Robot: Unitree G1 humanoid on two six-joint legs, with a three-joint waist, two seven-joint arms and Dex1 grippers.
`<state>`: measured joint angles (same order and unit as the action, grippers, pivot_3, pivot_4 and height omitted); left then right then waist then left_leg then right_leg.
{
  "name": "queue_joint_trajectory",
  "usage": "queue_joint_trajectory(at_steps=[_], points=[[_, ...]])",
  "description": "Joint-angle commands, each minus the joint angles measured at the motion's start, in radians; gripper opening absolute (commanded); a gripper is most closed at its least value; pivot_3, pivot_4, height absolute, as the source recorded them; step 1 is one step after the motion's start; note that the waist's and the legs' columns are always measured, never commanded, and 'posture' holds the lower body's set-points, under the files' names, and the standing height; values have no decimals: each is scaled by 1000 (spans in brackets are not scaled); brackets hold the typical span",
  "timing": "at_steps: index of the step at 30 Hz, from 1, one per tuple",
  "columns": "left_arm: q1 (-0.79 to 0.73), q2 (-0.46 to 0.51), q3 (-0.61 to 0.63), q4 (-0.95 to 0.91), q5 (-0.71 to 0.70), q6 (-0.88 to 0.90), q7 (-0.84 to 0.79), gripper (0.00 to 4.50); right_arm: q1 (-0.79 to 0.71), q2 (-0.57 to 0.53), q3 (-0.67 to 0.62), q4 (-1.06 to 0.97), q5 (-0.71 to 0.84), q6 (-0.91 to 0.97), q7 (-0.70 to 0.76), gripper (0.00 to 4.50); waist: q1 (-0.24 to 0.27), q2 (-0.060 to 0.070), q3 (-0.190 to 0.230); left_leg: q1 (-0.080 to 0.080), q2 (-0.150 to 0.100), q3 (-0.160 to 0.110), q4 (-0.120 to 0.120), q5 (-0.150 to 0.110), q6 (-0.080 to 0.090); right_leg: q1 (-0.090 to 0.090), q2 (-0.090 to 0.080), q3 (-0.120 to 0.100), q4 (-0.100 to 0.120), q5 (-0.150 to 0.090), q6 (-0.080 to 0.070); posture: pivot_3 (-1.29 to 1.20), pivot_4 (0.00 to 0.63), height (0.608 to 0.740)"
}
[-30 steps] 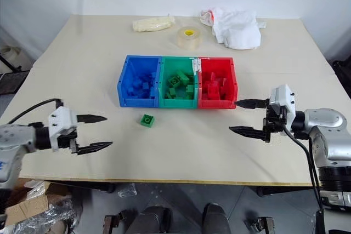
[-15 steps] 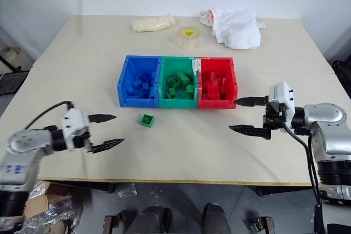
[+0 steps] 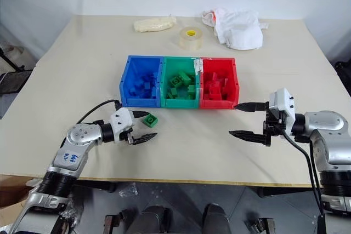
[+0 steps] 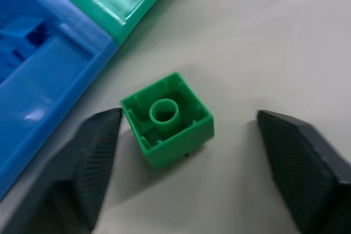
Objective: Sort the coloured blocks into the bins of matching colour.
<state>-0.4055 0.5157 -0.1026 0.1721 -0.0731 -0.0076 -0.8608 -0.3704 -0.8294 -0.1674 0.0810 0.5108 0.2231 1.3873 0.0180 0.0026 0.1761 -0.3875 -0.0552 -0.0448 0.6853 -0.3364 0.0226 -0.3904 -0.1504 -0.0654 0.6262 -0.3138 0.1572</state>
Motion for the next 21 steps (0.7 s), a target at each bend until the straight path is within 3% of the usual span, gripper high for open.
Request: queue_joint_trajectory(at_steps=[1, 5, 12, 18, 21], points=[[-24, -20, -13, 0, -5, -7, 2, 2749, 10, -18, -46, -41, 26, 4, -17, 4500, 5, 0, 0, 0, 0, 0, 0, 0, 0, 0, 0, 0, 0, 0, 0, 0, 150, 740], [-67, -53, -19, -28, -19, 33, 10, 1529, 32, -14, -54, -61, 31, 3, -42, 4500, 8, 0, 0, 0, 0, 0, 1, 0, 0, 0, 0, 0, 0, 0, 0, 0, 150, 740], [-235, -113, -7, -32, -18, 100, 59, 1529, 74, -12, -82, -106, 48, 13, -83, 4500, 8, 0, 0, -1, 0, 0, 1, 0, 0, 0, 0, -1, 0, 0, 0, 0, 150, 740], [-450, -198, 16, 190, 6, 62, 175, 1529, 87, -5, -88, -120, 53, 13, -107, 4500, 8, -1, 0, -2, -3, 0, 2, 0, 0, 0, 1, -1, 0, 0, 1, 0, 150, 740], [-529, -240, 32, 316, 4, -6, 213, 2542, 88, 2, -84, -122, 51, 8, -116, 4500, 5, -1, 0, -1, -3, 0, 1, 0, 0, -1, 1, -1, 0, 0, 1, 0, 150, 740]])
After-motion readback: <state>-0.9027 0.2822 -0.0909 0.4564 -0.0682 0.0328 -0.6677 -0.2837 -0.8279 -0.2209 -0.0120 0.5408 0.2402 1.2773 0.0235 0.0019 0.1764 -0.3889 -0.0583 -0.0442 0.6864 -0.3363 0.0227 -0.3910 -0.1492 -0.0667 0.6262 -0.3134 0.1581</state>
